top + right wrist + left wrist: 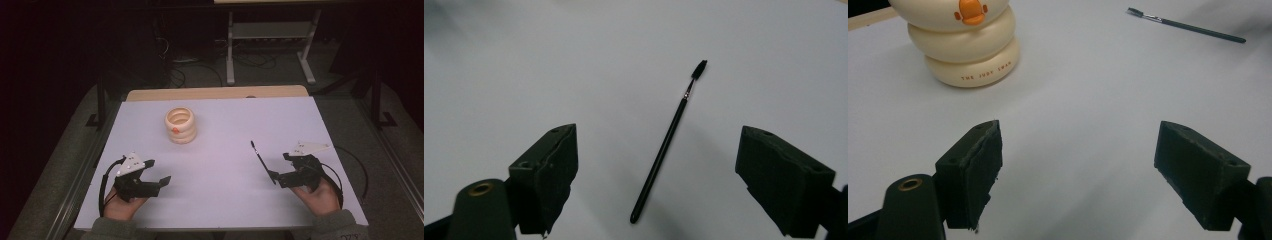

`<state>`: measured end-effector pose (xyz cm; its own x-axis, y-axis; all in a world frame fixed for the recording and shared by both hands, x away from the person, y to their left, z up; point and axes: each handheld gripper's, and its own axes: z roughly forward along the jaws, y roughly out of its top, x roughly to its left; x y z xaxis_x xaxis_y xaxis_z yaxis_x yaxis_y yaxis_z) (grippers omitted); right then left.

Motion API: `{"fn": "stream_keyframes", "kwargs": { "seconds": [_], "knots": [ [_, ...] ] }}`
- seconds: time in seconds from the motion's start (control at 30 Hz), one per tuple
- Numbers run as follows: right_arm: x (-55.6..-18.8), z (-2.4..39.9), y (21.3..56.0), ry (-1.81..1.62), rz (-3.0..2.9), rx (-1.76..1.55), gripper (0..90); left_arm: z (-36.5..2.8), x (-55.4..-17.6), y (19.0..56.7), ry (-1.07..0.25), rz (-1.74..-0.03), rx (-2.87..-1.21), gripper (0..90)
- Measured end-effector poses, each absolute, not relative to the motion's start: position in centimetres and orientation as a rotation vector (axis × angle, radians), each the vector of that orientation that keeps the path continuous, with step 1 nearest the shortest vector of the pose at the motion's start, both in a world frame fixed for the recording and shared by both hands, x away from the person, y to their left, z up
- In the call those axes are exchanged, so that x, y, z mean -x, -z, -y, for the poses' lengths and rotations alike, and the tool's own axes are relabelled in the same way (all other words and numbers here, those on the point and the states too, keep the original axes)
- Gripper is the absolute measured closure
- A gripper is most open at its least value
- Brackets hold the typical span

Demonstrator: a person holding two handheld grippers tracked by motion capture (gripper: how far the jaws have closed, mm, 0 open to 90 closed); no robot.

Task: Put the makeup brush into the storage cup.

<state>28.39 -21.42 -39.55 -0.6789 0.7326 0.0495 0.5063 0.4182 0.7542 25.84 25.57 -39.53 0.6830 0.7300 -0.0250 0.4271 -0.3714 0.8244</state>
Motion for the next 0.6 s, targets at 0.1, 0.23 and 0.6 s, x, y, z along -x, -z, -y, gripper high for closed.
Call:
{"fn": "stream_keyframes", "kwargs": {
  "seconds": [0.1,0.23,0.6],
  "knots": [
    [-28.6,21.3,39.1,-1.107,-2.392,-1.077,17.0,-25.5,-25.8,39.5,-0.44,-0.888,-2.018,19.1],
    [-29.7,20.8,38.5,-1.089,-2.404,-1.093,18.8,-25.5,-25.8,39.6,-0.436,-0.889,-2.017,19.3],
    [-32.4,19.7,37.4,-1.03,-2.467,-1.154,26.0,-25.5,-25.9,39.6,-0.436,-0.888,-2.013,19.5]
  ]
}}
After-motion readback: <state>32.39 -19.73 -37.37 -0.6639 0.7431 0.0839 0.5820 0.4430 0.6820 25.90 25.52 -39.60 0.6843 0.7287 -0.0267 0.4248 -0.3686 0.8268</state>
